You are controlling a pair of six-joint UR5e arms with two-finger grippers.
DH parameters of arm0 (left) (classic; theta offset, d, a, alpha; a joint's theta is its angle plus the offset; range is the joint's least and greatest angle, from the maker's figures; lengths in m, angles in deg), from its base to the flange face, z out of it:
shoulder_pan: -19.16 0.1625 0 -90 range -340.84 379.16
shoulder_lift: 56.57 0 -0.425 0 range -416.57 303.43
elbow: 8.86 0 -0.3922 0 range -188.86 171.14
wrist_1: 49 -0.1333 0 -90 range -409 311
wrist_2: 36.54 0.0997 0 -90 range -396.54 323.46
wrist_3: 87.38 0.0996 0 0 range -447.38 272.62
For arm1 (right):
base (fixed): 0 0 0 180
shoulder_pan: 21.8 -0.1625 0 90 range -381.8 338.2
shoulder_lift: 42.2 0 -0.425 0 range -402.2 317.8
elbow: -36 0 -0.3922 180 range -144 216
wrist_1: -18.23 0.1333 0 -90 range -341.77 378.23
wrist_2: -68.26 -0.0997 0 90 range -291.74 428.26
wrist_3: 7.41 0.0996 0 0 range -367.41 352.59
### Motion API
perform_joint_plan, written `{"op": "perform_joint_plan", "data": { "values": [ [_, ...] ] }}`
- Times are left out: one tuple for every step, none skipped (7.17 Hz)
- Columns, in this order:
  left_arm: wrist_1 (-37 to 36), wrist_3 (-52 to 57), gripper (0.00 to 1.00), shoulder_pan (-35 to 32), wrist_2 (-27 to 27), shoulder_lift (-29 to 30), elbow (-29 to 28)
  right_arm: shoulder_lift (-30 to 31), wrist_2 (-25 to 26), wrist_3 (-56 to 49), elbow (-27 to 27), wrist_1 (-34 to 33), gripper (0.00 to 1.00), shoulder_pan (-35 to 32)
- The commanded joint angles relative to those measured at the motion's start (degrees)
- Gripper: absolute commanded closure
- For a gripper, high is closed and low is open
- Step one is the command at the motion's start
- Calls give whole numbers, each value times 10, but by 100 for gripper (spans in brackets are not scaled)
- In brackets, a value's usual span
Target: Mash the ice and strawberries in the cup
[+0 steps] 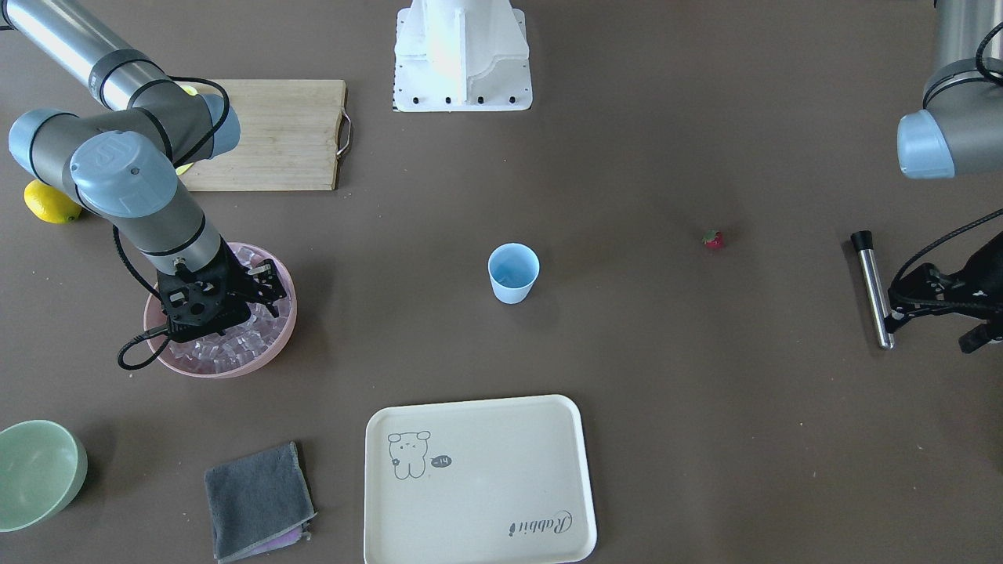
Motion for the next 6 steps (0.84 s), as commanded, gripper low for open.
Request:
{"op": "perform_joint_plan", "data": {
  "values": [
    [2,-1,2,0,0,0,-1,1,1,0,0,0,21,1],
    [2,-7,2,0,0,3,2,1,1,0,0,0,21,1],
    [3,-11,3,1,0,3,2,2,2,0,1,0,24,1],
    [10,-12,3,2,0,0,2,1,2,0,0,0,30,1],
    [10,-12,3,2,0,-1,2,1,2,1,0,0,37,1],
    [10,-12,3,2,0,-2,2,1,2,1,0,0,42,0]
  ]
}}
